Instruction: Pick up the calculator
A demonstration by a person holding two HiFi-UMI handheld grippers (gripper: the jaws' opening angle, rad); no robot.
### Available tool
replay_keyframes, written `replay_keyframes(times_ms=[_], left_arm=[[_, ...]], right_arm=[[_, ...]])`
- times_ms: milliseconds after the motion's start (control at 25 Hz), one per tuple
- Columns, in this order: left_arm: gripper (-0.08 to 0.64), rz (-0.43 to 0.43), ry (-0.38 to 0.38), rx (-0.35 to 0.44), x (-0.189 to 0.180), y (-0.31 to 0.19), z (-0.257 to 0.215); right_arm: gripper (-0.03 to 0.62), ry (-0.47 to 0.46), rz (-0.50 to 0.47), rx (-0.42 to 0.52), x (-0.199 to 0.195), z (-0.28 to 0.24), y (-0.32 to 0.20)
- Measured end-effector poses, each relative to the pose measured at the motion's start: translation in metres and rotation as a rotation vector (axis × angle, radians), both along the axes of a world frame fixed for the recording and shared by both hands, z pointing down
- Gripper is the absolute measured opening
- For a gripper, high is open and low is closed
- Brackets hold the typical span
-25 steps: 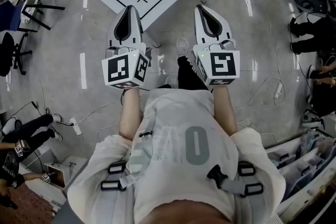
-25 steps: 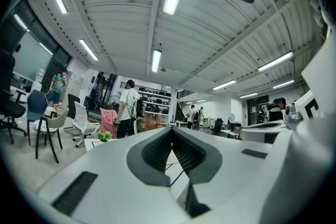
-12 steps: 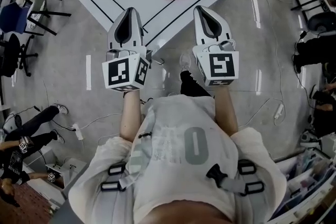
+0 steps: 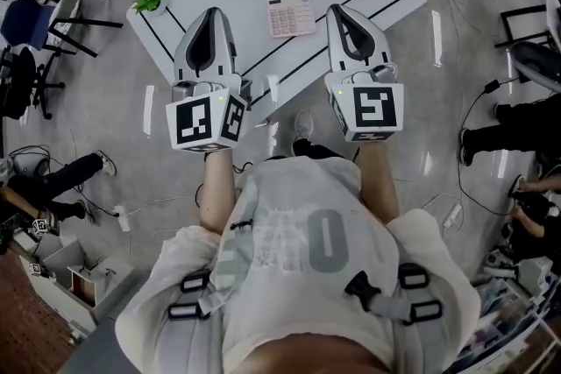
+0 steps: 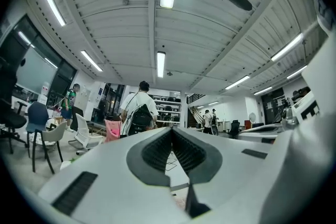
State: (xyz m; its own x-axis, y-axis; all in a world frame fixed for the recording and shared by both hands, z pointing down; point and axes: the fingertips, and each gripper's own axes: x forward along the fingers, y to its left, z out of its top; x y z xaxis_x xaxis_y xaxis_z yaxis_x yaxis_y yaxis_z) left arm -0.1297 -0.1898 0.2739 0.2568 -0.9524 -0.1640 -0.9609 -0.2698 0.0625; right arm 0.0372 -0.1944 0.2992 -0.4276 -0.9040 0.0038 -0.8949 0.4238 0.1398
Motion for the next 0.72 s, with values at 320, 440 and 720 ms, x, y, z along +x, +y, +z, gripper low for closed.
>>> replay_keyframes(times_ms=[320, 440, 720], left_arm=[[0.020, -0.046, -0.001, 0.007, 0.010, -0.022, 0.000], [0.020, -0.056, -0.007, 0.003, 0.013, -0.025, -0.001], [0.020, -0.036, -0.033, 0.028, 0.025, -0.035, -0.011]], right_arm=[[0.006, 0.007, -0.048, -0.008, 0.008, 0.008, -0.029], [0.005, 0.009, -0.055, -0.014, 0.010, 0.010, -0.034], [0.005, -0.029, -0.033, 0.012, 0.021, 0.002, -0.045]])
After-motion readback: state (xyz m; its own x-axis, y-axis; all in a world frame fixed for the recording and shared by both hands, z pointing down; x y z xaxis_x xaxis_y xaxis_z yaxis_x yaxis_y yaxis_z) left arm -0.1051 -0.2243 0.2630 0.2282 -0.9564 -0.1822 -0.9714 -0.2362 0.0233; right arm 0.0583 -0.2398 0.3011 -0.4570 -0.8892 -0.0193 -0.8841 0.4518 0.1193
